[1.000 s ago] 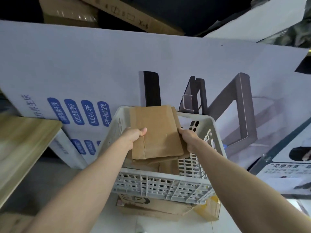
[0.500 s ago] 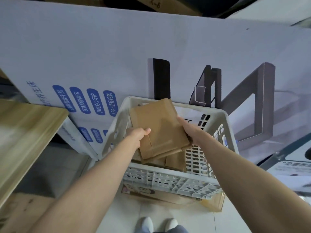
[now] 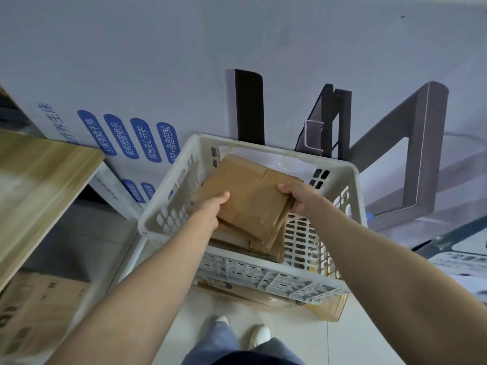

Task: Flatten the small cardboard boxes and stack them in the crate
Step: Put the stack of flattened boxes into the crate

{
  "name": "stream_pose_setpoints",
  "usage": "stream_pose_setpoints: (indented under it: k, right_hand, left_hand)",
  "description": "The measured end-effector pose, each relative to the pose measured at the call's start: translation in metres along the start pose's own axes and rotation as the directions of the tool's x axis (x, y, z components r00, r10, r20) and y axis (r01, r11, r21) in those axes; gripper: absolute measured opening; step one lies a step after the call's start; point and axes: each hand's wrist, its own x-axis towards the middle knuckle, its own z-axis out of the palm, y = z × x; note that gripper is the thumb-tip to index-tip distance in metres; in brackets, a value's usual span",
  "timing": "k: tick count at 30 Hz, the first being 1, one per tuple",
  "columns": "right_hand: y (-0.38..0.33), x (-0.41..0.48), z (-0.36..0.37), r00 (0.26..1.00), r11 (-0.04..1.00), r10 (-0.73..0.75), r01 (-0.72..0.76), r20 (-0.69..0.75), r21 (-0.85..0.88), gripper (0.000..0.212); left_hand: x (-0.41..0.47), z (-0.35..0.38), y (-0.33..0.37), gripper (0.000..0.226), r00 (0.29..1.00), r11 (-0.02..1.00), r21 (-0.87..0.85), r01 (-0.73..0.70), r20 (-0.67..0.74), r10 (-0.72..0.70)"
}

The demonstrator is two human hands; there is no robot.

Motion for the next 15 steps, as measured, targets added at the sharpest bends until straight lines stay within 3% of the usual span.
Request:
stream_pose_setpoints:
  k: [2,5,8,10,12,15]
  right_hand:
    - [-0.003,0.006,-0.004,1.000,0.999,-0.013,0.012,-0.016,-0.052,0.035]
    - [-0.006,0.016,0.000,1.000,0.993,-0.013,0.010,-0.026,-0.119,0.037]
    - [-0.004,0.034,0.007,0.999,0.993,-0.003,-0.002,-0.040,-0.121,0.041]
    - [0.003,0.047,0.013,0.994,0.984,-0.005,-0.014,-0.106,-0.178,0.045]
    - [0.013,0.059,0.019,0.990,0.961,-0.002,-0.037,-0.142,-0.273,0.044]
    - [0.031,0.078,0.026,0.996,0.908,0.029,-0.063,-0.086,-0.415,0.039]
  left_hand:
    - [0.012,-0.015,0.005,0.101,0.990,0.979,0.199,-0.049,-0.123,0.075]
    - [0.026,-0.030,0.018,0.084,0.993,0.877,0.466,-0.116,0.039,0.111]
    - [0.047,-0.033,0.034,0.051,0.980,0.836,0.535,-0.124,0.196,0.020]
    - [0.063,-0.028,0.038,0.039,0.979,0.825,0.550,-0.131,0.205,0.019]
    - [0.080,-0.022,0.035,0.044,0.985,0.813,0.572,-0.105,0.170,0.008]
    - [0.103,-0.016,0.022,0.059,0.990,0.767,0.635,-0.087,0.144,-0.007]
